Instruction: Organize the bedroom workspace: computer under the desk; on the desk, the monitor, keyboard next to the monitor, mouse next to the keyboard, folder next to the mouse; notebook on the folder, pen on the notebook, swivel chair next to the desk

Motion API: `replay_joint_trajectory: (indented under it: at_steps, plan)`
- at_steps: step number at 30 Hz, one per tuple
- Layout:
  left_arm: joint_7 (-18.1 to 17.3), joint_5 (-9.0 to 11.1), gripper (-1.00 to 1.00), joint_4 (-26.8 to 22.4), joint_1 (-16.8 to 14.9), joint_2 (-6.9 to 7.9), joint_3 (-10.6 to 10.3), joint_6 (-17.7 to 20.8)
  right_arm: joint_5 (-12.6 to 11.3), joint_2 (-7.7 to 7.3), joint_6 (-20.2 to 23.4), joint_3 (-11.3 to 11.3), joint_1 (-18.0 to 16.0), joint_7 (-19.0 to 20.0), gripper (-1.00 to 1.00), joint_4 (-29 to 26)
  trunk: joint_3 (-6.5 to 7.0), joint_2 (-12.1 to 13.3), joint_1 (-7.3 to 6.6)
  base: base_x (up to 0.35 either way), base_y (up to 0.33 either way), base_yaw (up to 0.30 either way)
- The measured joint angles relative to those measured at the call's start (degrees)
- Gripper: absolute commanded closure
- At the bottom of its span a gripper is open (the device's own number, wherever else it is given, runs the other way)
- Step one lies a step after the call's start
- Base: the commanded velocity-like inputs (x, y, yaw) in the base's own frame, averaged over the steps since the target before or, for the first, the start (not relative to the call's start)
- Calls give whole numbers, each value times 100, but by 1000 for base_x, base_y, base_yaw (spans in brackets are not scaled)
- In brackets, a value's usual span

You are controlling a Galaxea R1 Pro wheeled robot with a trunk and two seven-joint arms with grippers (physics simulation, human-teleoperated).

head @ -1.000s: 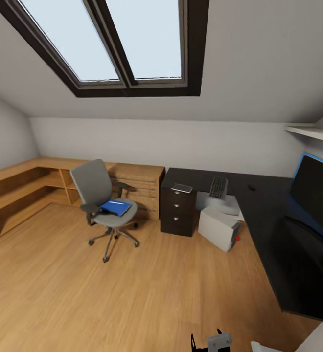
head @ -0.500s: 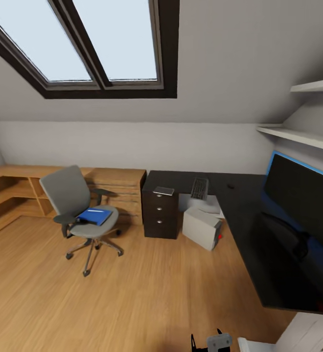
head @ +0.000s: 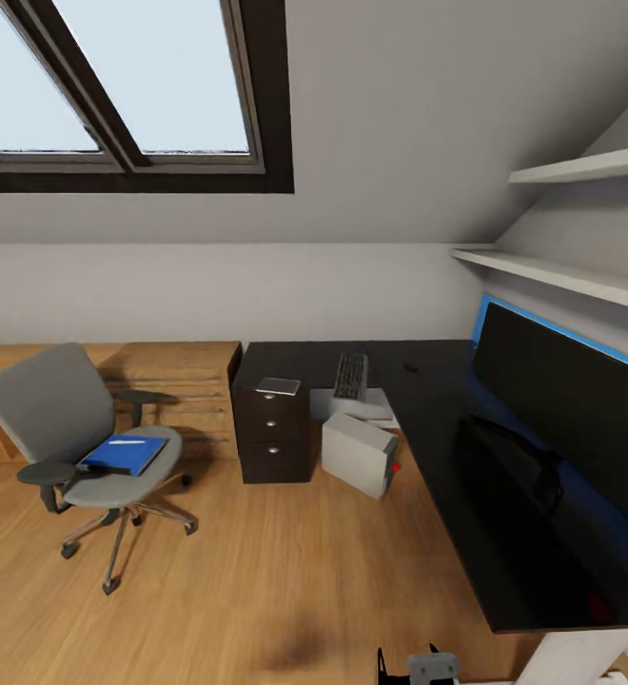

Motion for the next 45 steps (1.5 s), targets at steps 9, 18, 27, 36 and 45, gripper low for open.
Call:
replay_joint_trajectory:
  at_steps: [9,18,27,36,45]
  plan:
    - [0,0,-100,0,0,0,0,1,-30,3,7,15,0,2,-100,0,24,0,0,333,0,-273]
    - [1,1,-100,-2,2,0,0,2,-29,6,8,21,-1,4,-100,1,33,0,0,334,0,-95]
    - [2,1,-100,-3,2,0,0,2,-4,7,-18,31,-1,6,-100,-7,33,0,0,334,37,-2]
    - [3,1,-100,-4,5,1,0,2,2,10,-20,36,-2,1,-100,-7,33,0,0,334,72,86]
    - [3,1,-100,-5,3,1,0,2,3,11,-16,36,-2,0,-100,-6,33,0,0,334,74,260]
